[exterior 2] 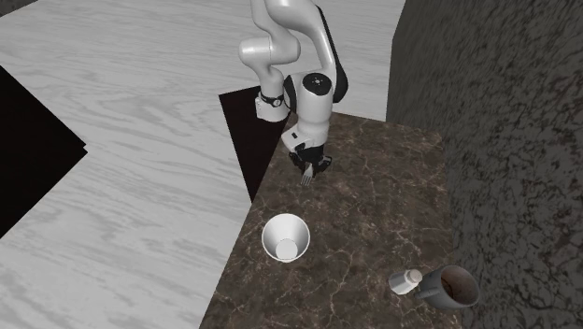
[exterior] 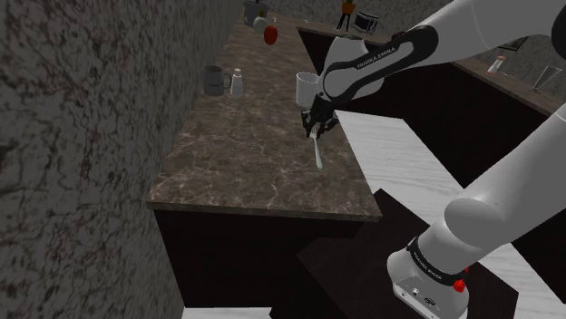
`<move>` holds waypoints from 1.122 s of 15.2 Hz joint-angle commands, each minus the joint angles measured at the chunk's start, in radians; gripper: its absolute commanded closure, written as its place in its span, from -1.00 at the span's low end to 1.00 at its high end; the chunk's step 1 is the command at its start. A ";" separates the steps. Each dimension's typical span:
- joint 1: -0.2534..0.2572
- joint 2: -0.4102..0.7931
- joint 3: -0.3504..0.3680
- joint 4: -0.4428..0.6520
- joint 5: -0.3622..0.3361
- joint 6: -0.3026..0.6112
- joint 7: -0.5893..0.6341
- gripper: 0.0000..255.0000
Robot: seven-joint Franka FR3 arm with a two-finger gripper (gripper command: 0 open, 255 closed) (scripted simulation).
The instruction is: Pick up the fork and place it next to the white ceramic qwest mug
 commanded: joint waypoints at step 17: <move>0.006 -0.132 0.000 0.104 0.039 -0.239 -0.029 1.00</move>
